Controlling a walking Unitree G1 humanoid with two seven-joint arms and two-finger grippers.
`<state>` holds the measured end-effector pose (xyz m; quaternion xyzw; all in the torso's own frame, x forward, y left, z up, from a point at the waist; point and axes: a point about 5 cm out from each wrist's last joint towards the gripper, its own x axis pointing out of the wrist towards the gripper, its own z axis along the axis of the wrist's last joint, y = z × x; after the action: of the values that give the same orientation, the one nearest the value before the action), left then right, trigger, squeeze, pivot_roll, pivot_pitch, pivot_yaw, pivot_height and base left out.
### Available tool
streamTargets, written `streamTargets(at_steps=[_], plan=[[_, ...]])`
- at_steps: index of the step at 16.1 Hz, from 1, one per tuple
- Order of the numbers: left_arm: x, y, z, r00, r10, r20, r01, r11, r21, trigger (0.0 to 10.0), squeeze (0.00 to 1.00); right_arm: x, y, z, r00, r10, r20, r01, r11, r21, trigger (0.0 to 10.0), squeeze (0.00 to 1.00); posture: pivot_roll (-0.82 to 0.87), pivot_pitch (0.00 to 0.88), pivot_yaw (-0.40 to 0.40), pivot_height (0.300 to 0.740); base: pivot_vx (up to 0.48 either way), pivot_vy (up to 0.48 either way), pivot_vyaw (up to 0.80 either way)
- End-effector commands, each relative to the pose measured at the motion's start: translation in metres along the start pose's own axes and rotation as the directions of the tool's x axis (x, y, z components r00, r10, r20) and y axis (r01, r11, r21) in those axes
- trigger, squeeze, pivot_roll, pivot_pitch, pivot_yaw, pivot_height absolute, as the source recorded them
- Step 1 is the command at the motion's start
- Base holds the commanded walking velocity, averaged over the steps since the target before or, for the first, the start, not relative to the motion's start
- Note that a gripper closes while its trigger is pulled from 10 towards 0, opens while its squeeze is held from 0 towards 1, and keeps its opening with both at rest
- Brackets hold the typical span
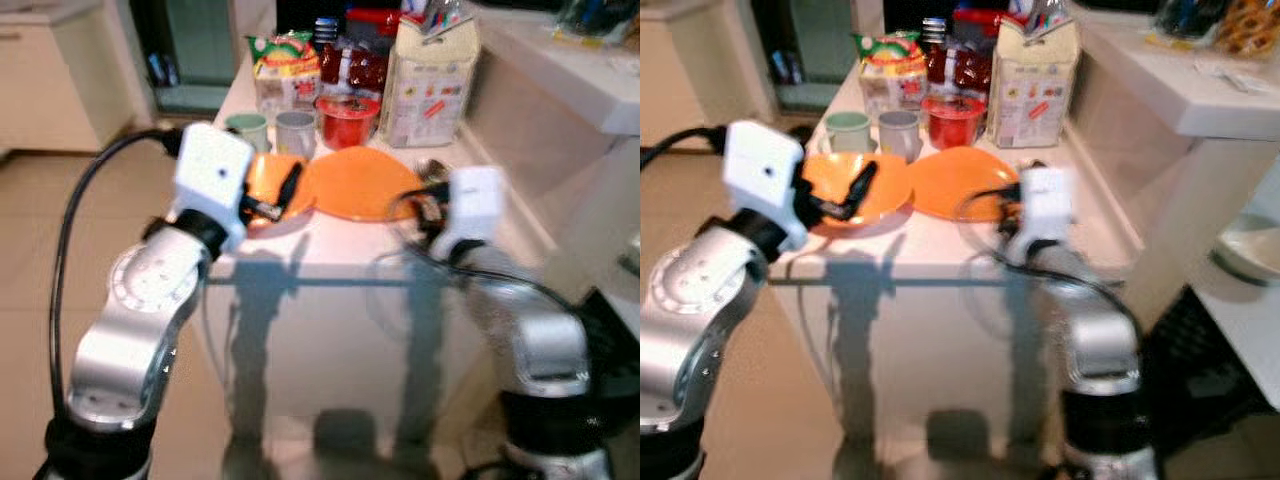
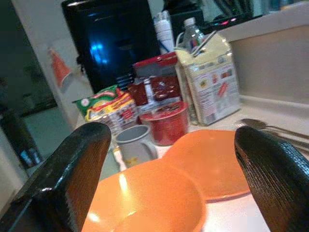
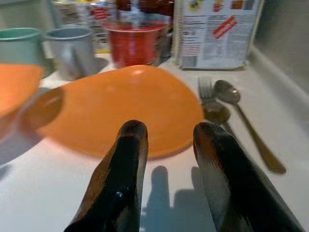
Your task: Setting the table
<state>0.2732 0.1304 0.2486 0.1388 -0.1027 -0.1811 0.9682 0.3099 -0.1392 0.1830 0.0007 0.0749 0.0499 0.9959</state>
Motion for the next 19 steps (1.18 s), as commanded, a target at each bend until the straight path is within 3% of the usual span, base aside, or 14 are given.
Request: streamTargets(at_steps=[1, 12, 16, 19], plan=[[0.000, 0.004, -0.002, 1.000, 0.011, -0.015, -0.011, 1.000, 0.003, 10.0, 0.00, 0.001, 0.008, 0.004, 1.000, 0.025, 0.011, -0.025, 1.000, 0.002, 10.0, 0.00, 0.10, 0.000, -0.023, 0.740, 0.322, 0.000, 0.00], [0.001, -0.003, -0.009, 0.999, 0.023, -0.031, -0.025, 0.998, -0.049, 10.0, 0.00, 0.001, -0.002, 0.014, 0.999, -0.004, 0.036, 0.005, 1.000, -0.024, 10.0, 0.00, 0.08, 0.000, -0.056, 0.740, 0.260, 0.000, -0.18], [-0.003, -0.015, -0.009, 0.998, -0.062, -0.021, 0.060, 0.996, -0.058, 10.0, 0.00, 0.004, -0.002, 0.017, 1.000, 0.001, 0.028, 0.000, 0.999, -0.032, 10.0, 0.00, 0.08, 0.000, -0.062, 0.740, 0.000, 0.000, 0.00], [-0.006, -0.021, -0.012, 0.991, -0.128, -0.044, 0.125, 0.990, -0.061, 10.0, 0.00, 0.011, -0.008, 0.011, 0.999, 0.003, -0.054, -0.006, 0.998, -0.056, 10.0, 0.00, 0.09, 0.000, -0.067, 0.740, 0.000, 0.000, 0.00]])
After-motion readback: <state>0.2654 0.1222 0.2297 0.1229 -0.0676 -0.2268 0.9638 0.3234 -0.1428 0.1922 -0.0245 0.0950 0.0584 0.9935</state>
